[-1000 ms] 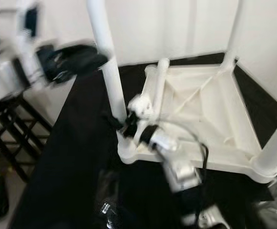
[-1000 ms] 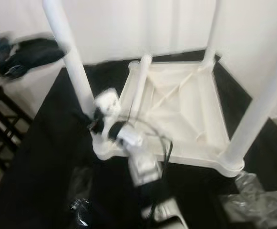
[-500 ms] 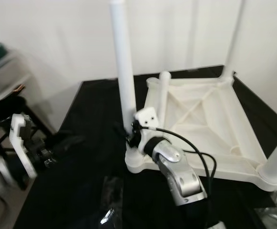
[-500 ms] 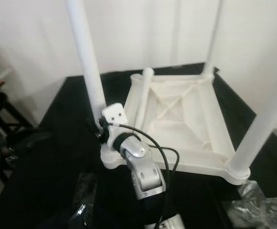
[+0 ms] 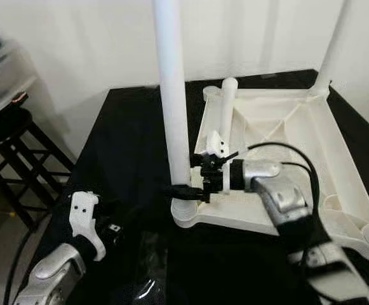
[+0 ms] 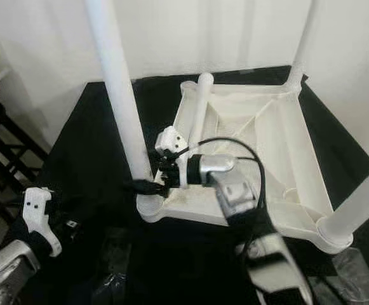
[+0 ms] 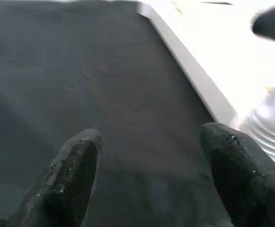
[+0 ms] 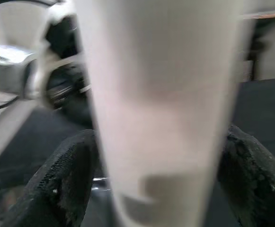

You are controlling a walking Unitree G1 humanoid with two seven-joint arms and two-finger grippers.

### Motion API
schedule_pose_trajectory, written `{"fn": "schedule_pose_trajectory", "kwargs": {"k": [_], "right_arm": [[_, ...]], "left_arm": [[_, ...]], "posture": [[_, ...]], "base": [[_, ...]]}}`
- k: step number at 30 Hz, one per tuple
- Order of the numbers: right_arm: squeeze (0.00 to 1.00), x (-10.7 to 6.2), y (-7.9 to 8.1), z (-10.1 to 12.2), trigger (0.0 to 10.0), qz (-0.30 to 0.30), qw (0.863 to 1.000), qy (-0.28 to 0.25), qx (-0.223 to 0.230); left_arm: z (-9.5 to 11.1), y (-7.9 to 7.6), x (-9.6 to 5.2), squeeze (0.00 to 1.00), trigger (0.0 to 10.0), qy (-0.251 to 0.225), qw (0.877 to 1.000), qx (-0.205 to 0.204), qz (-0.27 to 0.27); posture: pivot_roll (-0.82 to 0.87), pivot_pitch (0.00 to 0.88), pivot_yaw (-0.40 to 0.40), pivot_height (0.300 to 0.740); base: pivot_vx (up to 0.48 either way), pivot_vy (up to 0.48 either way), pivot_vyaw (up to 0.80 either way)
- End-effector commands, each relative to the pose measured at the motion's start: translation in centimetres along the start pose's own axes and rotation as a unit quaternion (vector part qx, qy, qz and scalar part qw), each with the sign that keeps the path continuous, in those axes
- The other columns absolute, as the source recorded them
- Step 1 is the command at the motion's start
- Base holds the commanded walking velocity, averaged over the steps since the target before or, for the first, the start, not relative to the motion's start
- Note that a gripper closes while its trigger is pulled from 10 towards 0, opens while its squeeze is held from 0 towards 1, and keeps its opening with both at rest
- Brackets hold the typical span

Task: Building children table

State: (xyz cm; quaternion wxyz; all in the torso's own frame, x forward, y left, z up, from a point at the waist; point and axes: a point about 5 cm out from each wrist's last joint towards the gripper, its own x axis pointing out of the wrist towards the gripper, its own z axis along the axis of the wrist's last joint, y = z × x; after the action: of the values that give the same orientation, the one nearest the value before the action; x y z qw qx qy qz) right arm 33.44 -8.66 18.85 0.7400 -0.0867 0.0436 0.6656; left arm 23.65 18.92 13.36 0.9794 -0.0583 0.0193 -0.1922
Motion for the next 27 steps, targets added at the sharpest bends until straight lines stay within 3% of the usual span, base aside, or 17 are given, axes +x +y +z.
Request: {"fn": "schedule_pose_trajectory", "kwargs": {"k": [1, 4, 5, 9, 12, 16, 18, 19, 21, 22, 23, 24, 25, 27], "right_arm": [[0.00, 0.9, -0.4, 0.5, 4.7, 0.025, 1.000, -0.001, -0.006], [0.00, 1.1, -0.8, 0.5, 4.7, 0.028, 1.000, -0.002, 0.002], [0.00, 1.2, -1.1, 0.4, 0.0, 0.029, 1.000, -0.003, 0.007], [0.00, 1.4, -1.9, -0.1, 0.0, 0.019, 0.999, -0.010, 0.024], [0.00, 1.0, -2.1, -0.8, 0.0, -0.013, 1.000, -0.007, 0.024], [0.00, 0.8, -2.2, -1.1, 0.0, -0.034, 0.999, -0.005, 0.024], [0.00, 0.9, -1.6, -3.2, 0.0, -0.155, 0.987, 0.019, 0.042], [0.00, 1.0, -1.1, -4.8, 0.0, -0.327, 0.941, 0.030, 0.088], [0.00, 1.0, -1.1, -4.8, 0.0, -0.327, 0.941, 0.030, 0.088], [0.00, 1.5, 1.9, -6.6, 0.0, -0.377, 0.916, 0.041, 0.128], [0.00, 1.5, 1.9, -6.6, 0.0, -0.377, 0.916, 0.041, 0.128], [0.00, 2.3, 4.3, -7.4, 0.0, -0.361, 0.923, 0.053, 0.122], [0.00, 1.7, 4.5, -7.7, 0.0, -0.379, 0.915, 0.057, 0.124], [0.00, 1.6, 4.2, -7.7, 0.0, -0.363, 0.923, 0.059, 0.112]], "left_arm": [[-0.5, 0.2, -0.1, 0.00, 10.0, -0.001, 1.000, 0.022, 0.022], [-0.6, -0.1, 0.0, 0.00, 10.0, -0.006, 0.999, 0.043, 0.026], [-0.6, -0.2, 0.0, 0.00, 10.0, -0.010, 0.998, 0.049, 0.029], [-0.3, -0.2, 0.0, 0.00, 10.0, -0.042, 0.994, 0.077, 0.068], [-0.2, -0.7, 0.0, 0.00, 10.0, -0.048, 0.990, 0.114, 0.065], [-0.2, -0.9, 0.1, 0.00, 10.0, -0.048, 0.989, 0.128, 0.062], [-0.4, -1.1, -0.2, 0.00, 10.0, -0.040, 0.990, 0.120, 0.067], [-0.5, -1.2, -0.4, 0.00, 10.0, -0.041, 0.991, 0.105, 0.069], [-0.5, -1.2, -0.4, 0.00, 10.0, -0.041, 0.991, 0.105, 0.069], [-0.6, -1.1, -0.5, 0.00, 10.0, -0.045, 0.992, 0.090, 0.071], [-0.6, -1.1, -0.5, 0.00, 10.0, -0.045, 0.992, 0.090, 0.071], [-0.8, -1.3, -0.4, 0.00, 10.0, -0.051, 0.995, 0.058, 0.067], [-1.0, -1.7, 0.0, 0.00, 10.0, -0.054, 0.997, 0.017, 0.051], [-1.1, -1.9, 0.3, 0.00, 10.0, -0.052, 0.998, 0.003, 0.039]], "posture": [[0.05, 0.025, 0.049, 0.740], [0.05, 0.025, 0.049, 0.740], [0.05, 0.020, 0.042, 0.740], [0.06, 0.008, 0.027, 0.740], [0.05, 0.006, 0.023, 0.740], [0.05, 0.006, 0.021, 0.740], [0.03, 0.012, 0.011, 0.740], [0.02, 0.030, 0.011, 0.740], [0.02, 0.030, 0.011, 0.740], [0.01, 0.048, 0.026, 0.740], [0.01, 0.048, 0.026, 0.740], [-0.03, 0.045, 0.046, 0.740], [-0.03, 0.034, 0.044, 0.740], [-0.02, 0.037, 0.038, 0.740]], "base": [[0.000, 0.000, 0.00], [0.000, 0.000, 0.00], [0.000, 0.000, 0.00], [0.000, 0.000, 0.00], [0.000, 0.000, 0.00], [0.000, 0.000, 0.00], [0.000, 0.000, 0.00], [0.000, 0.000, 0.00], [0.000, 0.000, 0.00], [0.000, 0.000, 0.00], [0.000, 0.000, 0.00], [0.000, 0.000, 0.00], [0.000, 0.000, 0.00], [0.000, 0.000, 0.00]]}}
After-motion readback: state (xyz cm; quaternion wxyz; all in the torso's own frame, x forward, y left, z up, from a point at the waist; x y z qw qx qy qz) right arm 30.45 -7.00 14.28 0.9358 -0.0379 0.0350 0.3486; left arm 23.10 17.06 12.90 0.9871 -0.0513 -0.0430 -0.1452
